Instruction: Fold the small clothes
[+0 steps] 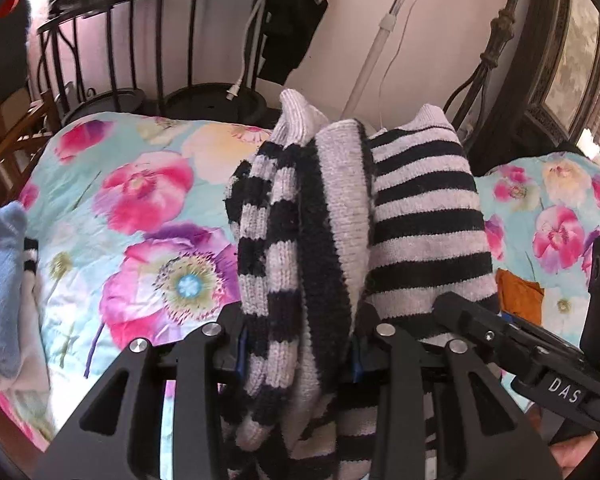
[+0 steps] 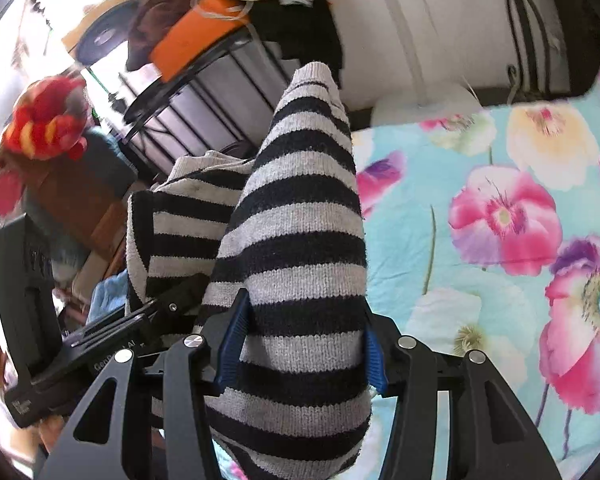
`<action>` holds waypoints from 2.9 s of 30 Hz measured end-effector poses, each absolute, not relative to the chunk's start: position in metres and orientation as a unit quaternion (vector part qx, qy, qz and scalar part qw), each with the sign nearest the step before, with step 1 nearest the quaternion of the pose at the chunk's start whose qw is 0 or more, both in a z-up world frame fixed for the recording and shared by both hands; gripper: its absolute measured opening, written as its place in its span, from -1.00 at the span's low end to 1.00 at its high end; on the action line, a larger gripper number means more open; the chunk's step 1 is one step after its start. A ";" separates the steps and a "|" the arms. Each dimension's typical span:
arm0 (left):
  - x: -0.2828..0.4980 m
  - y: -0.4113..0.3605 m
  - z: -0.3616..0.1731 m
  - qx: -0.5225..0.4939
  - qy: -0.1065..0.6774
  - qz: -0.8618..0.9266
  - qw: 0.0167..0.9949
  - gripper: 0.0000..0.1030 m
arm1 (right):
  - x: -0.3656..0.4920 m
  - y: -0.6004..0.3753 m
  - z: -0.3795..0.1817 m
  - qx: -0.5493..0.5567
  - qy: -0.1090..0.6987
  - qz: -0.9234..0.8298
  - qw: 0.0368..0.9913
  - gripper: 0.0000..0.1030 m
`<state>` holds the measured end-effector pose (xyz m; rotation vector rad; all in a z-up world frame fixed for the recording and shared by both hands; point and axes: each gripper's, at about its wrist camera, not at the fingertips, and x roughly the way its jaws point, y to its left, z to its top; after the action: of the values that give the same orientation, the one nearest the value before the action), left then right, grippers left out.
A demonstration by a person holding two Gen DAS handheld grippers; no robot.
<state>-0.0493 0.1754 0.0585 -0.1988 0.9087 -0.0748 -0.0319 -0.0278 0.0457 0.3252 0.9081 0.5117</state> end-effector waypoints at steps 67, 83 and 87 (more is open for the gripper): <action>0.010 0.449 -0.075 -0.118 0.535 0.176 0.818 -0.12 | 0.056 0.313 -0.092 -0.056 0.551 0.315 0.771 -0.33; -0.007 0.429 -0.043 -0.122 0.518 0.207 0.821 0.00 | 0.051 0.280 -0.061 -0.011 0.559 0.299 0.773 -0.02; -0.023 0.414 -0.008 -0.118 0.492 0.220 0.834 0.26 | 0.037 0.264 -0.034 -0.004 0.551 0.296 0.780 -0.02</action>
<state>-0.0233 0.4142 -0.0084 -0.2508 1.0434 0.4665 0.0371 0.2643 -0.0340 -0.0091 1.1902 0.6405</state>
